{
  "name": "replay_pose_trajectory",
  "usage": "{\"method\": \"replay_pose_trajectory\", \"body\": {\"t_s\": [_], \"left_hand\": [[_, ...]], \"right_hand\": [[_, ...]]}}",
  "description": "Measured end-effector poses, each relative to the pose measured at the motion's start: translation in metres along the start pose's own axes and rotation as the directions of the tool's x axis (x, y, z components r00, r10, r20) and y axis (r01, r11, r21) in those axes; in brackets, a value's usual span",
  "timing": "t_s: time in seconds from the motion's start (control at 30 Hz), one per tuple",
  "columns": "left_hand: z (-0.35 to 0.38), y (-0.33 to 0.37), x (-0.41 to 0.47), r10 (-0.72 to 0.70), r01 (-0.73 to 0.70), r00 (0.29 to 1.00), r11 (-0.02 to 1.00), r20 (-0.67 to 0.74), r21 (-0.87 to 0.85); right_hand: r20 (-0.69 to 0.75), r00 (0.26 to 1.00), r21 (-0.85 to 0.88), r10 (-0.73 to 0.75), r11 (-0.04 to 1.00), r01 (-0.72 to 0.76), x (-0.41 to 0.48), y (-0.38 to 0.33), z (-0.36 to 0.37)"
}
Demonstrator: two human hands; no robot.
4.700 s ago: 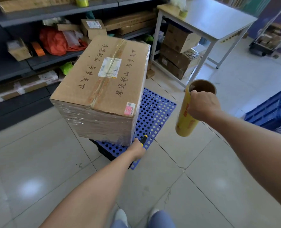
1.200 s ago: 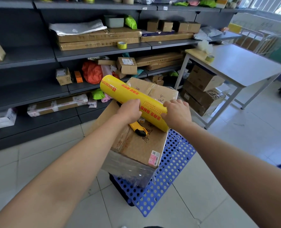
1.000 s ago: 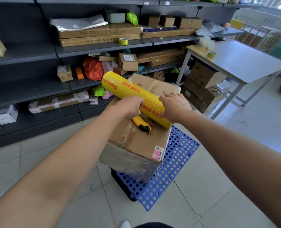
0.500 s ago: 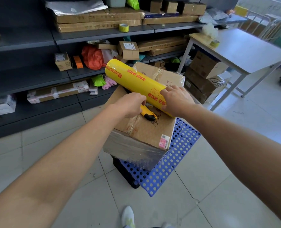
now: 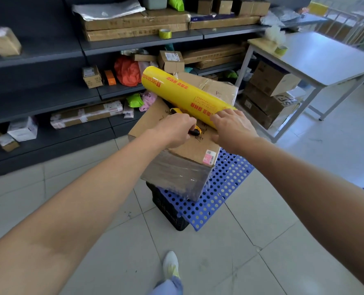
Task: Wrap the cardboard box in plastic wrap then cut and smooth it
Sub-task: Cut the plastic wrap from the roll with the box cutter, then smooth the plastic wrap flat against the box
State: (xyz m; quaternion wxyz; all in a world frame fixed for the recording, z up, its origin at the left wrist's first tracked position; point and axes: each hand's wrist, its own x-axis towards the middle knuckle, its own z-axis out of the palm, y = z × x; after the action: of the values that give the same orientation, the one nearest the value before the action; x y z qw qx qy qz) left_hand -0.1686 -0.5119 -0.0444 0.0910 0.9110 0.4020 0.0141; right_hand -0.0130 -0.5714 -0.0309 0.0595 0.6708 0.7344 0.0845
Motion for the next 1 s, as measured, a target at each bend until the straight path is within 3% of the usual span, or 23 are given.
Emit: {"method": "replay_pose_trajectory", "body": {"t_s": [0.47, 1.0], "left_hand": [[0.055, 0.032, -0.083, 0.131, -0.130, 0.990, 0.991, 0.055, -0.021], [0.093, -0.034, -0.080, 0.416, -0.412, 0.909, 0.894, 0.015, 0.175]], "right_hand": [[0.103, 0.986, 0.071, 0.131, 0.988, -0.139, -0.108, -0.031, 0.036], [0.049, 0.892, 0.129, 0.449, 0.883, -0.451, -0.108, -0.109, 0.085]]}}
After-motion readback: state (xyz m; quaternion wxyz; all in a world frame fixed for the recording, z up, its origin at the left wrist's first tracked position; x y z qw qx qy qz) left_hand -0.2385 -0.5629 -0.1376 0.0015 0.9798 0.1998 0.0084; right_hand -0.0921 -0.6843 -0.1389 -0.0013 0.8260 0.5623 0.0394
